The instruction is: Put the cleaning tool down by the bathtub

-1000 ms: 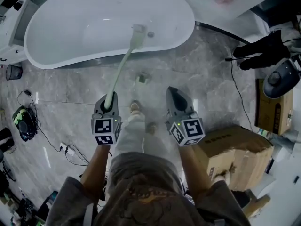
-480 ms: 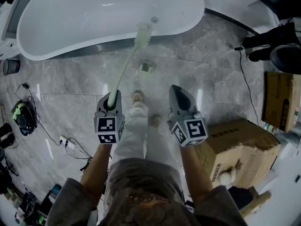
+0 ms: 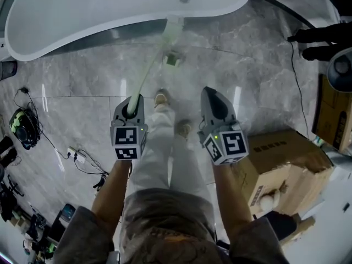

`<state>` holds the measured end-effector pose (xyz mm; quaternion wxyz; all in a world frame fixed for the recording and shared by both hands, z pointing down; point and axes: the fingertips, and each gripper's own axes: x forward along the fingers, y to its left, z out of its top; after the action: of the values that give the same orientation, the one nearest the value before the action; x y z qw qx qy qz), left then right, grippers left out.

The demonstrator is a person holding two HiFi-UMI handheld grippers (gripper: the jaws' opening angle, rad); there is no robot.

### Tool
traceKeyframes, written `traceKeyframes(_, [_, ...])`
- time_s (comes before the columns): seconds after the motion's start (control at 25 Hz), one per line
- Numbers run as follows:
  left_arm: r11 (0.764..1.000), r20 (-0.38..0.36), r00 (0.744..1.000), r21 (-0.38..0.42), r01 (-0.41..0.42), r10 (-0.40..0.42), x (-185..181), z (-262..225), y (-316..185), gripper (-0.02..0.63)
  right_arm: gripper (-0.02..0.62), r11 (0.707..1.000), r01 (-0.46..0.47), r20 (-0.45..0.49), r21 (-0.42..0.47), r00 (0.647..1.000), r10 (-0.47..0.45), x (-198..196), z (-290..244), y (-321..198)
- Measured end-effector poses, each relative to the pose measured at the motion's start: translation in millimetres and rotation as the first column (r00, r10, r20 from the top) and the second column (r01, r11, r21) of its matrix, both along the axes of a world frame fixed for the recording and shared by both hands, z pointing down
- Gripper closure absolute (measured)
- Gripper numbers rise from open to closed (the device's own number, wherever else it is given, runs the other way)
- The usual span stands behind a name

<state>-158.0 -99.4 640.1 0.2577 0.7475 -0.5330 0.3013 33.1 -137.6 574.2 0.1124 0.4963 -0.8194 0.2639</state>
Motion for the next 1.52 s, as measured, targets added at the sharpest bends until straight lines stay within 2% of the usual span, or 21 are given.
traceKeyframes(0.28, [0.998,0.010,0.999,-0.053,-0.033,0.033,5.2,46.7,-7.4,0.594,0.595,1.000,0.007,0.008,-0.022,1.000,-0.006,-2.1,30.5,-7.9])
traceKeyframes(0.56, [0.987,0.012,0.999,-0.155,-0.049,0.052,12.1,91.2,-7.4,0.594,0.595,0.999,0.006,0.010,-0.048,1.000,-0.005,-0.2,43.3,-10.3])
traceKeyframes(0.76, [0.974,0.042,0.998,-0.224,-0.032,0.042,9.0,122.8,-13.1,0.594,0.595,0.998,0.000,0.013,-0.063,1.000,0.001,2.6,49.9,-13.2])
traceKeyframes(0.92, [0.960,0.088,0.994,-0.278,-0.043,0.070,8.8,149.2,-18.2,0.594,0.595,0.997,-0.008,0.013,-0.071,1.000,0.009,6.3,57.0,-14.0])
traceKeyframes(1.16, [0.926,0.132,0.986,-0.376,-0.046,0.102,16.2,192.4,-23.1,0.594,0.595,0.995,-0.017,0.019,-0.099,1.000,0.019,11.5,67.4,-8.8])
traceKeyframes(1.52, [0.843,0.208,0.964,-0.537,-0.028,0.164,22.6,250.3,-25.6,0.594,0.595,0.989,-0.030,0.035,-0.142,0.999,0.036,15.1,84.8,-8.3])
